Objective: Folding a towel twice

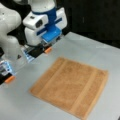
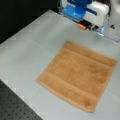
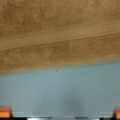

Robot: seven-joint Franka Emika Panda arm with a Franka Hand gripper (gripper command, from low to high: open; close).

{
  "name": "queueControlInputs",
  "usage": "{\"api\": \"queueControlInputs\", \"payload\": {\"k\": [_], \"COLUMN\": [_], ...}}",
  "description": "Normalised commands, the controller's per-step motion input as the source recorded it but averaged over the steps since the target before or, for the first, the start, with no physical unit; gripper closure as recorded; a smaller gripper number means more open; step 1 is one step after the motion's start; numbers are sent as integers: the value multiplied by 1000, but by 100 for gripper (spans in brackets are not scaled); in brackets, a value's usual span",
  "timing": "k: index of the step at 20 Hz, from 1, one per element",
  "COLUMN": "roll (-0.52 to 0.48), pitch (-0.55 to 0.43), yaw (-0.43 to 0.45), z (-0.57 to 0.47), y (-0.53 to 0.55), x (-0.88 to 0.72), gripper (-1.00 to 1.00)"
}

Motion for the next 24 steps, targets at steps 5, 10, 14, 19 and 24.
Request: {"api": "queueControlInputs", "payload": {"k": [5,10,14,19,24], "roll": [136,78,-20,-140,-150], "pitch": [178,122,94,129,223], "yaw": [-32,-132,-303,-374,-305], "z": [-16,10,59,-5,-75], "y": [103,204,267,458,538], "x": [124,289,373,539,751], "gripper": [-100,-100,-100,-100,-100]}}
